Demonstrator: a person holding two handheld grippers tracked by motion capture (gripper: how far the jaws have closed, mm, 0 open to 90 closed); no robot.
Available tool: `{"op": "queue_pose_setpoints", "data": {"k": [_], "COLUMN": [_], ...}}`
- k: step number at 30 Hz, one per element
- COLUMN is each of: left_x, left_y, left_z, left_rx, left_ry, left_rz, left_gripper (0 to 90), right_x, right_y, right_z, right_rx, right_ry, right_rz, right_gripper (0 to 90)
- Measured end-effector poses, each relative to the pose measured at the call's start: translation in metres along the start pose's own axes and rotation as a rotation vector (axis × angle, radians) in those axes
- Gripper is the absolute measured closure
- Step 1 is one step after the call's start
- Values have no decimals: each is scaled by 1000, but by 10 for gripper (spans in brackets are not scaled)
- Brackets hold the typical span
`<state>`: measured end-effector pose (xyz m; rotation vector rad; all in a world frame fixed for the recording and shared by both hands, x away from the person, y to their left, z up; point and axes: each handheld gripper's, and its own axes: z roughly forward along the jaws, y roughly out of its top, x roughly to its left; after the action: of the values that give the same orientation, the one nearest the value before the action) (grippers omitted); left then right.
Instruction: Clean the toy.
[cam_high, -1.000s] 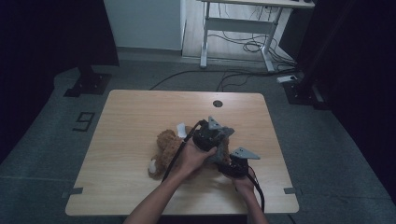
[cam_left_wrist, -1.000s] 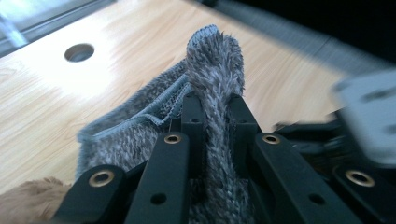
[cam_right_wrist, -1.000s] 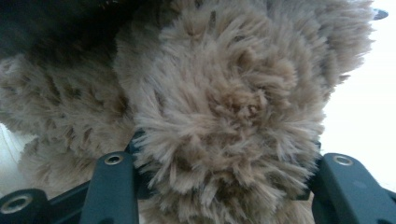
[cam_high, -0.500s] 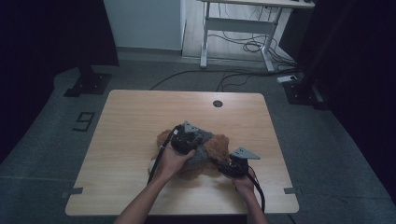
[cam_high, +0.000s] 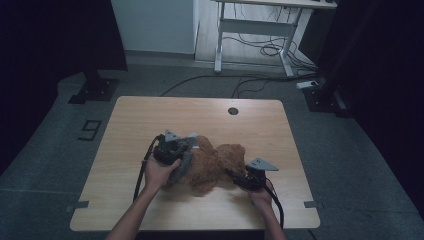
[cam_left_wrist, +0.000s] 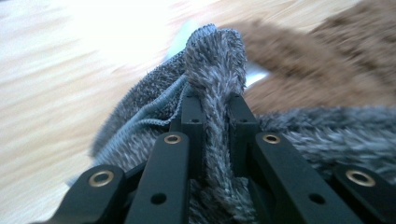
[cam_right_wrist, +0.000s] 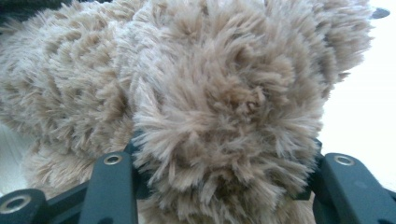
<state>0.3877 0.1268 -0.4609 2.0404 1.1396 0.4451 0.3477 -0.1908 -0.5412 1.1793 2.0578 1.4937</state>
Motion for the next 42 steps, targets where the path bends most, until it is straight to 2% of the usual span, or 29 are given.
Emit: {"op": "queue_pose_setpoints", "data": {"k": [1,2,6,8,9,10,11,12,13,14,15,17,18,19,21,23,24,25,27,28,29,30,31,33,35,36,38,40,42], "left_x": [8,11,17,21,24,24,31,35,39,42,43,39,36,33,26,13,13,-3,-22,-22,-45,-45,-68,-90,-109,-116,-126,-126,-120], "left_y": [-8,-13,-25,-31,-36,-36,-48,-54,-58,-58,-56,-48,-40,-32,-16,2,2,20,36,36,50,50,61,70,74,75,72,70,68], "left_z": [1,2,4,7,10,10,17,19,18,16,13,6,-1,-8,-22,-32,-32,-36,-32,-32,-21,-21,-4,16,38,48,64,65,59], "left_rx": [-1,2,16,51,74,74,125,120,94,80,77,63,38,8,-54,-96,-96,-121,-125,-125,-116,-116,-94,-57,-14,16,32,24,31], "left_ry": [-3,-1,23,56,64,64,57,29,-5,-24,-26,-6,6,3,-15,-35,-35,-62,-92,-92,-126,-126,-156,-178,-183,-167,-111,-108,-110], "left_rz": [-30,-39,-44,-32,-40,-40,-66,-96,-141,-167,-166,-132,-108,-103,-86,-53,-53,-23,19,19,51,51,82,110,132,158,210,212,213], "left_gripper": [805,806,808,808,808,808,807,807,807,806,806,804,803,802,802,801,801,801,800,799,799,798,798,796,795,794,791,794,798], "right_x": [0,0,0,0,0,0,0,0,-1,-1,-2,-2,-2,-2,-1,0,1,1,3,4,4,5,5,5,5,6,6,3,3], "right_y": [0,0,0,0,0,-1,-1,-1,-2,-2,-2,-2,-2,-2,-2,-1,-1,-1,-1,-1,-1,-1,-1,-1,-1,-1,-2,-3,-3], "right_z": [0,0,0,0,0,0,0,0,0,0,0,0,0,0,0,0,0,0,0,0,0,0,0,-1,-2,-2,-3,-3,-3], "right_rx": [-1,0,-3,-3,-2,-2,-3,-8,-11,-12,-11,-12,-12,-8,-9,-11,-12,-13,-18,-14,-16,-19,-21,-22,-20,-22,-16,-13,-15], "right_ry": [0,0,-1,-2,-2,-2,-2,0,2,4,5,5,4,2,-3,-7,-11,-16,-26,-26,-29,-31,-31,-31,-30,-29,-32,-28,-25], "right_rz": [1,1,3,5,7,8,8,10,13,16,16,17,18,19,16,16,13,10,-1,-6,-14,-19,-25,-36,-50,-56,-61,-38,-47], "right_gripper": [441,440,441,441,441,441,441,441,441,441,441,441,441,441,442,442,443,444,447,449,450,451,451,452,452,451,452,451,452]}}
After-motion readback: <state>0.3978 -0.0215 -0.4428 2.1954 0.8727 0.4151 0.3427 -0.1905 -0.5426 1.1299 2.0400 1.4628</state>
